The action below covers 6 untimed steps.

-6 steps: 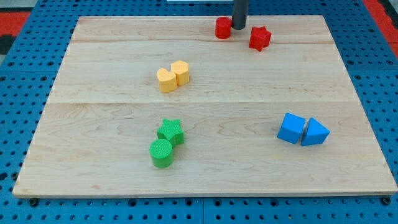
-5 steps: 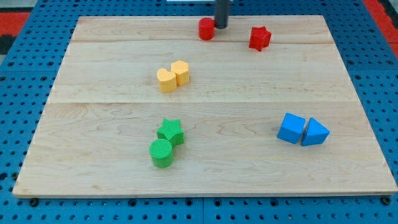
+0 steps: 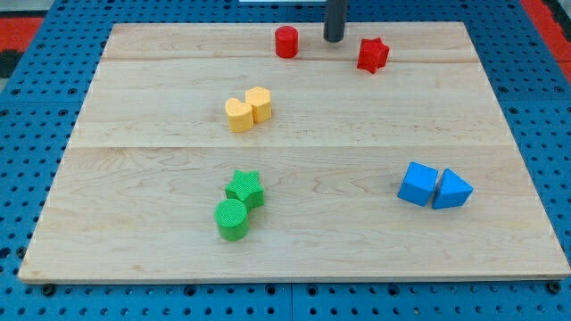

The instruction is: Slide the red blocks to the top right of the board

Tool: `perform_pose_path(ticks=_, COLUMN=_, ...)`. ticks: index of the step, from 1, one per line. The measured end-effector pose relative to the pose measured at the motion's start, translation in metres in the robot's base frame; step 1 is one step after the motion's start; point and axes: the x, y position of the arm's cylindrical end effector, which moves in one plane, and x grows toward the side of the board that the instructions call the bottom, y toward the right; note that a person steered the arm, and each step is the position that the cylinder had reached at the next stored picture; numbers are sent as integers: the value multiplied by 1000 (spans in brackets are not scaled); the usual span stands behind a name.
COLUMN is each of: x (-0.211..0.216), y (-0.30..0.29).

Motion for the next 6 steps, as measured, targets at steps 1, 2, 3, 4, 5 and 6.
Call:
perform_pose_path(ticks=1, x=44, y=-41)
perform_pose_path(ticks=2, x=55, y=-121)
perform_pose_path(ticks=3, x=-9, y=-147)
perform_pose_path(ticks=4, x=-29, y=-103)
perform_pose_path(ticks=5, x=7, y=-98)
perform_pose_path(ticks=6, x=20, y=-96)
